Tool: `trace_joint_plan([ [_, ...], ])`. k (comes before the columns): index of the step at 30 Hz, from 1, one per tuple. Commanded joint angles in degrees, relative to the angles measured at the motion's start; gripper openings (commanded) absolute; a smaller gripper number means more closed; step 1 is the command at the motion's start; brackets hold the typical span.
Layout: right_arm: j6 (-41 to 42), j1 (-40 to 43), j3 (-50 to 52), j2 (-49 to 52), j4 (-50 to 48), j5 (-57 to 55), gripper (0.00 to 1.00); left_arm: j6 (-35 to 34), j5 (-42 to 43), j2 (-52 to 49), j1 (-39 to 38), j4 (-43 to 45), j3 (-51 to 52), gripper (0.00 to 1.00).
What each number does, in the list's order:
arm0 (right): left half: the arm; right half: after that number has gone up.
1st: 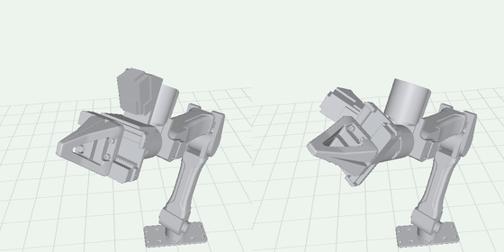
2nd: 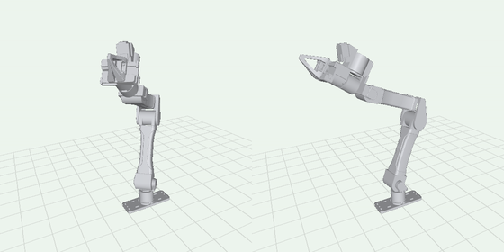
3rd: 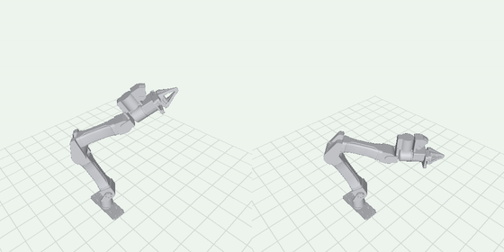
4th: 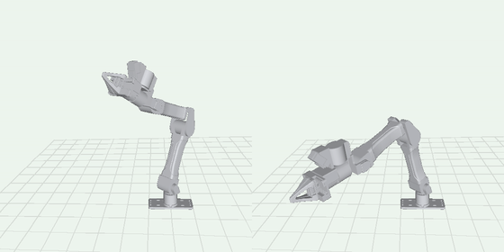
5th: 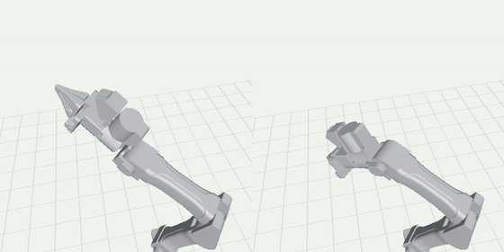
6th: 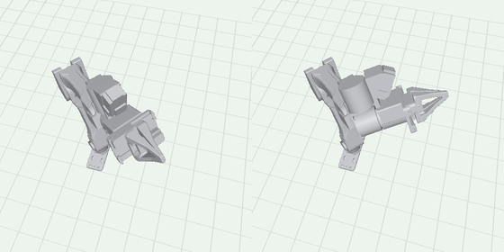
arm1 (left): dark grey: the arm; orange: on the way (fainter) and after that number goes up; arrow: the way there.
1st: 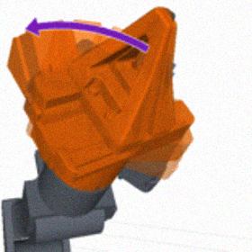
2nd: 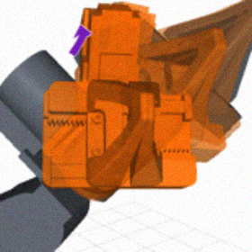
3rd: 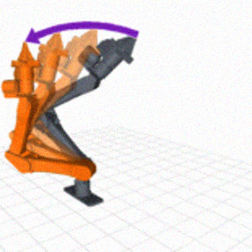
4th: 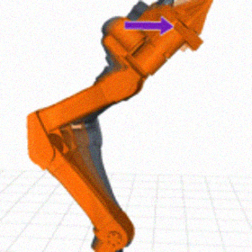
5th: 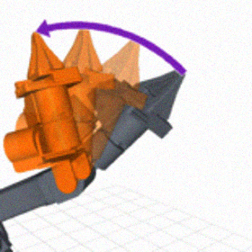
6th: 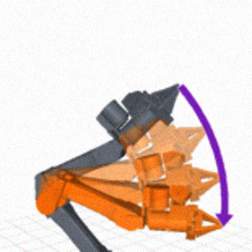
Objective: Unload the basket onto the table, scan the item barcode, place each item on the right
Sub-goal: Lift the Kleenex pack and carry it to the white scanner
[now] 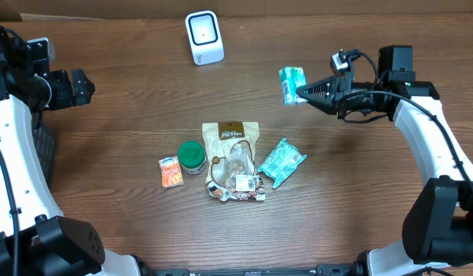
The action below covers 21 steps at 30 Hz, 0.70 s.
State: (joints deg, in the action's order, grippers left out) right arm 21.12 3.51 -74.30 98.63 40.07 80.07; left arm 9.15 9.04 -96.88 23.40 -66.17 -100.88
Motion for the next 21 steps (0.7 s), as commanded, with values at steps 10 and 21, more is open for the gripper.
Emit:
trace_joint_plan([
  [10, 28.61, 0.11, -0.96, -0.90, -7.06, 9.86, 0.04, -0.57, 0.66, -0.20, 0.57, 0.02, -0.85, 0.99],
  [21, 20.26, -0.17, -0.96, -0.90, -13.53, 9.01, 0.04, -0.57, 0.66, -0.20, 0.57, 0.02, -0.85, 1.00],
])
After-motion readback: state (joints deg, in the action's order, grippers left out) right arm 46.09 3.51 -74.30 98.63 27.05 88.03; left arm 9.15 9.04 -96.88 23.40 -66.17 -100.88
